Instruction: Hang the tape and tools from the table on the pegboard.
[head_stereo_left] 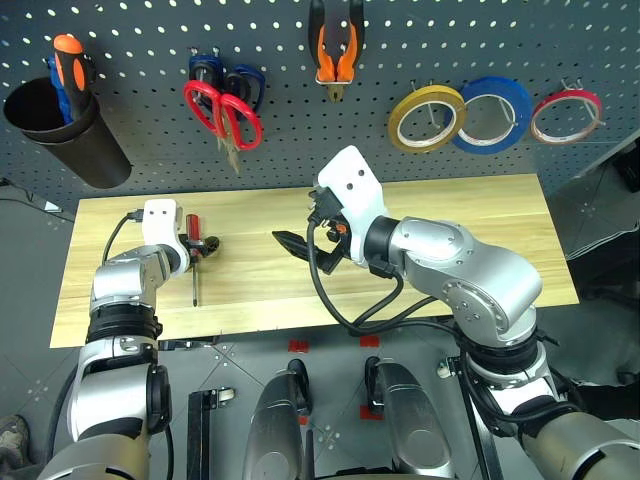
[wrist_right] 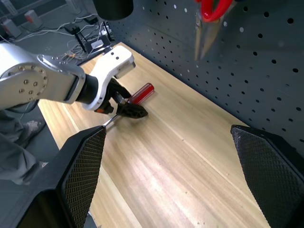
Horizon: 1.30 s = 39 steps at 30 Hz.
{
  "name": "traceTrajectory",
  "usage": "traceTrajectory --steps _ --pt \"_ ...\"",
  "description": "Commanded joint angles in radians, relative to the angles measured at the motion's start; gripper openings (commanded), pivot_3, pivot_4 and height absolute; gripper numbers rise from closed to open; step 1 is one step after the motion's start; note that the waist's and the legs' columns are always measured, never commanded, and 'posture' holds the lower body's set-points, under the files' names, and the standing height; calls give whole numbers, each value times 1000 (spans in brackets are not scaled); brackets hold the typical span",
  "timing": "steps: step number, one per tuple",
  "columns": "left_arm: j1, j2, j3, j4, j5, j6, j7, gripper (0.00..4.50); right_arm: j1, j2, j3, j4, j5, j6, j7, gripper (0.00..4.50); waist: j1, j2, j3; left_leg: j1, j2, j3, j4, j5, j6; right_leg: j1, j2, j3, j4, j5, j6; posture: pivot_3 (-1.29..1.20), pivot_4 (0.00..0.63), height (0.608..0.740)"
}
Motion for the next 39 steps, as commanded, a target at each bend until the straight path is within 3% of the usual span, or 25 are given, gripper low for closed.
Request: traceTrajectory --steps 1,7,8,20,24,29,32,39 --pt "42 2 -22 14 4 25 -19 2812 -26 -5 -11 -34 23 2 19 4500 0 0 0 0 0 0 0 0 0 0 0 0 0 0 0 -237 490 740" --pt "88 3 -33 -24 2 10 -48 877 -26 -32 -19 -27 46 -19 70 4500 1 1 -1 0 0 0 0 0 0 1 0 0 0 0 0 -246 435 740" --pt "94 5 -35 -30 2 3 -55 819 -25 -50 -8 -28 42 -47 87 4500 1 1 -1 0 0 0 0 0 0 1 0 0 0 0 0 -247 427 740" --pt "179 48 -83 -223 15 -124 -165 820 46 -155 22 -20 43 -351 271 4500 -5 -4 -10 -1 0 -1 0 0 -1 1 0 -2 0 0 0 -256 311 740" --pt "371 40 12 -675 -18 -215 -113 820 60 -172 -22 -60 79 -388 306 4500 -18 -14 -17 -6 0 -4 1 0 -1 -1 -1 -2 -2 1 0 -248 291 740" --pt "502 54 84 -1015 -26 -290 -94 820 87 -176 -70 -64 122 -424 326 4500 -16 -15 -23 -12 0 -9 3 0 -1 -2 -1 -7 -1 1 0 -188 287 740" --pt "482 82 98 -1065 3 -286 -64 820 93 -185 -81 -57 138 -446 345 4500 -11 -15 -38 -12 -1 -9 4 0 -1 -2 -1 -7 -1 1 0 -170 280 740" --pt "274 75 173 -1092 -20 -322 63 820 54 -191 -116 -8 177 -490 389 4500 7 -18 -53 -12 -1 -11 5 1 -1 -1 0 -8 0 1 -1 -147 257 740"
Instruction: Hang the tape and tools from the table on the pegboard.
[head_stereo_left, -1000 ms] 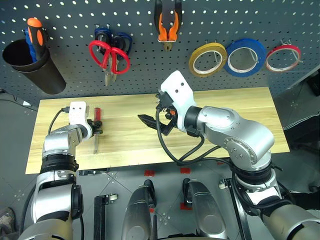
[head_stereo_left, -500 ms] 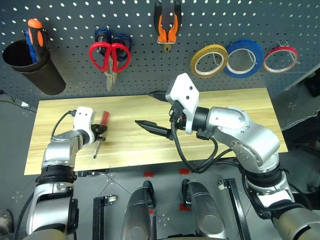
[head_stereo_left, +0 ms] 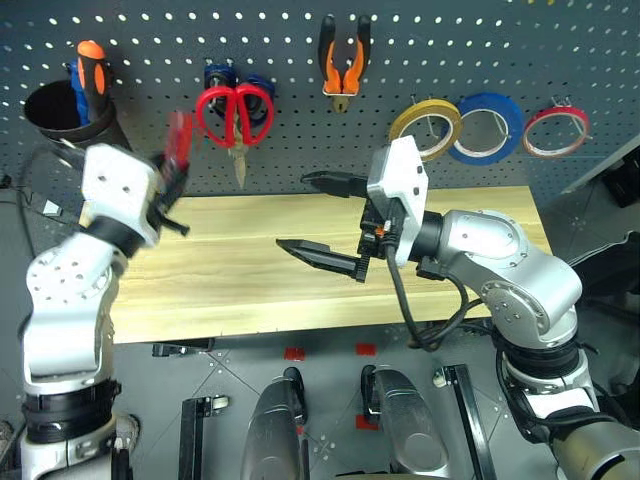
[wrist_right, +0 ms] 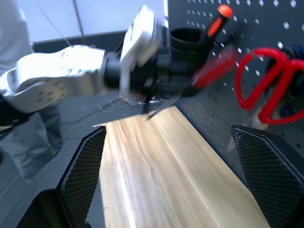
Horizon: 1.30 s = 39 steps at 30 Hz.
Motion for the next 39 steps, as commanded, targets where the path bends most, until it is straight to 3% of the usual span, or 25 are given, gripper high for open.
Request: traceTrajectory --steps 1,15,28,39 --pt "-89 6 59 -5 -12 -46 61 820 -37 7 -33 5 26 -40 10 4500 1 0 -9 0 0 0 0 0 0 0 0 0 0 0 0 -150 254 740" --pt "-439 35 89 340 -24 -235 167 820 -166 71 -25 84 -7 57 -148 4500 -4 -2 -33 0 0 0 4 0 0 0 1 -3 3 0 0 -203 238 740" --pt "-356 11 -17 279 -46 -214 88 820 -148 31 10 66 10 51 -91 4500 -13 -3 -39 0 1 -2 18 1 1 0 1 1 18 1 -1 -197 221 740" --pt "-449 64 68 344 -8 -284 211 820 -156 50 -18 64 41 72 -102 4500 -13 -4 -43 -1 1 -2 18 1 1 -1 1 1 17 1 -1 -202 220 740"
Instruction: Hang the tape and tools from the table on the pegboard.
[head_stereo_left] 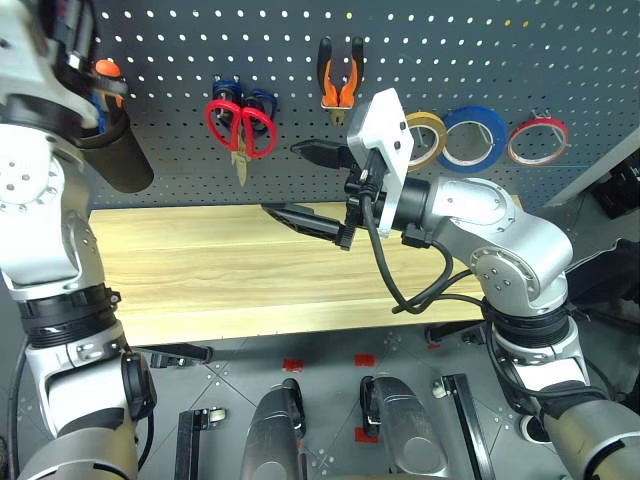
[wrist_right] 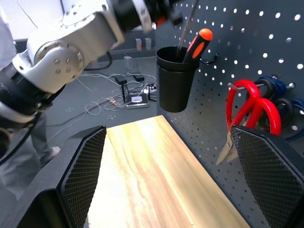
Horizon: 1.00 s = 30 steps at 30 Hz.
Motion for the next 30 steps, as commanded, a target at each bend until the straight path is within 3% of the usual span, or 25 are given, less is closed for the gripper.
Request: traceTrajectory --steps 1,7,13,22,23,25,30 --pt "-33 38 29 -7 21 -42 27 820 -10 5 -22 -46 17 -9 -5 4500 1 -1 -6 0 0 0 0 0 0 0 0 0 0 0 0 -198 214 740" --pt "45 32 26 63 62 -112 35 820 -21 23 -9 -29 -2 -34 -6 4500 0 -1 -26 1 0 1 0 0 0 0 0 0 0 0 0 -185 209 740" --pt "33 -8 -13 197 87 -235 47 820 -45 66 -19 -17 16 -20 -23 4500 5 -3 -31 1 0 0 1 1 1 0 0 0 2 1 -1 -182 207 740" --pt "65 -40 -29 245 117 -313 92 820 -53 76 -9 -17 13 -21 -17 4500 9 -5 -33 0 0 0 1 0 1 0 0 0 1 1 -1 -189 209 740" --pt "68 -44 -25 247 122 -314 109 1380 -52 76 -9 -17 13 -21 -17 4500 9 -5 -33 0 0 0 1 0 1 0 0 0 1 1 -1 -189 209 740" --pt "69 -59 -14 250 106 -320 124 1774 -48 74 -3 -17 8 -26 -13 4500 10 -5 -34 0 0 0 1 0 1 0 0 0 1 1 -1 -189 209 740" --pt "71 -85 -19 240 102 -326 154 3311 -42 70 1 -10 0 -35 -8 4500 10 -4 -40 0 0 0 1 0 1 0 0 0 1 1 -1 -189 209 740"
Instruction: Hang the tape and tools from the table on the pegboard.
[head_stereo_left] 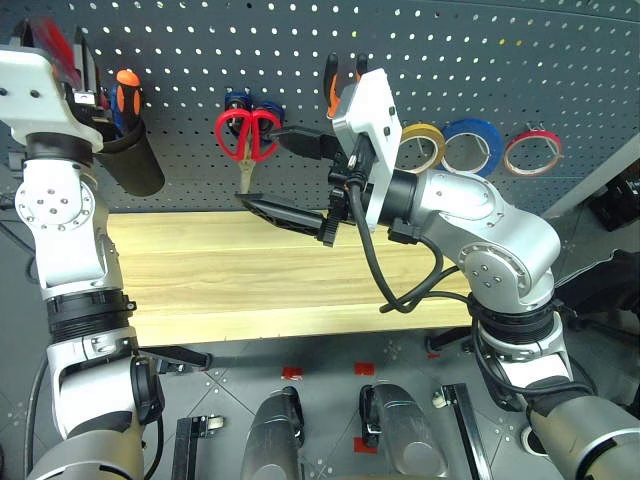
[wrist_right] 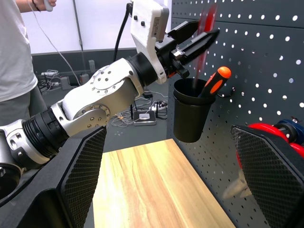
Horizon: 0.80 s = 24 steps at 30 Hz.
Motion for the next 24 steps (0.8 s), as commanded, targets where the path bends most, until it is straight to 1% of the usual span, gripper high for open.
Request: traceTrajectory --steps 1,3,6,9,11,14,17,18,20,24 --pt "0 -9 13 -48 1 -17 31 3599 -3 -3 -2 -21 0 -25 7 4500 0 0 -3 0 0 0 0 0 0 0 0 0 0 0 0 -190 208 740" --pt "-12 -28 -25 -116 7 9 26 4160 3 -8 -7 -26 0 -25 5 4500 0 1 -5 0 0 0 0 0 0 0 0 0 0 0 0 -192 209 740" --pt "-21 -64 -114 -226 7 69 -29 4160 18 -17 -18 -32 5 -25 1 4500 4 1 -6 0 0 0 0 0 0 0 0 0 0 0 0 -190 206 740" --pt "50 -98 -228 -328 -17 164 -132 4160 56 -36 -36 -56 14 -31 5 4500 7 1 -15 0 -1 -1 0 0 0 1 0 0 -1 0 0 -186 203 740" --pt "110 -115 -236 -386 -47 225 -155 4160 85 -53 -45 -75 19 -28 4 4500 4 4 -21 0 -1 0 0 0 0 2 0 0 -1 0 0 -191 202 740" --pt "194 -144 -194 -471 -85 347 -125 4160 135 -83 -62 -111 28 -16 -2 4500 -10 5 -23 3 0 1 0 0 0 2 1 2 1 0 0 -192 199 740" --pt "281 -158 -194 -575 -89 412 -119 4160 184 -112 -80 -143 33 -1 -18 4500 -16 6 -23 4 2 -1 -1 1 -1 2 3 2 3 0 0 -184 194 740" --pt "317 -171 -192 -606 -98 471 -107 4160 209 -120 -86 -156 33 3 -27 4500 -16 6 -24 4 2 -1 -1 1 -2 2 3 2 3 0 0 -184 194 740" --pt "370 -186 -194 -643 -112 557 -100 4160 254 -135 -85 -179 27 4 -38 4500 -14 9 -30 4 1 -1 -1 1 -2 3 2 3 3 0 0 -179 190 740" --pt "428 -205 -209 -657 -69 649 -57 4160 353 -144 -42 -181 -40 -43 -77 4500 -6 9 -38 6 1 0 -1 1 -1 4 2 4 2 0 0 -166 179 740"
